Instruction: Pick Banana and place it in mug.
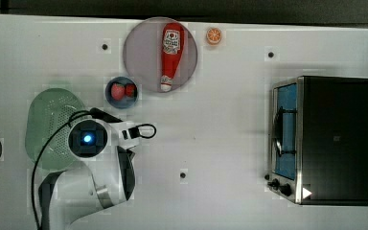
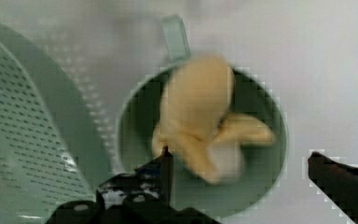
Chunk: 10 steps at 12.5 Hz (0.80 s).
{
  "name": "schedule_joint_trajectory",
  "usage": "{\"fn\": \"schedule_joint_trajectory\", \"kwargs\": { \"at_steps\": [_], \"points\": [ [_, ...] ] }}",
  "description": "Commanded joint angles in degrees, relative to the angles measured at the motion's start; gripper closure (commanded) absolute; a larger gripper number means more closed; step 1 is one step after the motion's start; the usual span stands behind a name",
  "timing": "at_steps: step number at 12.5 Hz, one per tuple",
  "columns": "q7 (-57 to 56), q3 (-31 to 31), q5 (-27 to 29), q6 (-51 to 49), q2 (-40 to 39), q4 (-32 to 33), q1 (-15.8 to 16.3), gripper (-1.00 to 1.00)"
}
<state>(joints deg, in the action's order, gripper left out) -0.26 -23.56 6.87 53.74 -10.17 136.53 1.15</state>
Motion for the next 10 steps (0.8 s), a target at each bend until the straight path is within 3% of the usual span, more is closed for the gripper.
{"fn": "schedule_joint_trajectory", "kwargs": {
  "at_steps": [1,4,7,10],
  "points": [
    [2.8,-1.0,0.5,-1.0,8.8,-2.1,0.3,-1.0],
    [2.8,2.6,0.6,-9.0,18.9,-3.5,-0.1,-1.0],
    [2.2,9.4,0.6,-25.9,27.9,-7.9,-0.4,-1.0],
    [1.9,17.6,0.3,-39.7,32.1,-14.5,-0.6,-1.0]
  ]
}}
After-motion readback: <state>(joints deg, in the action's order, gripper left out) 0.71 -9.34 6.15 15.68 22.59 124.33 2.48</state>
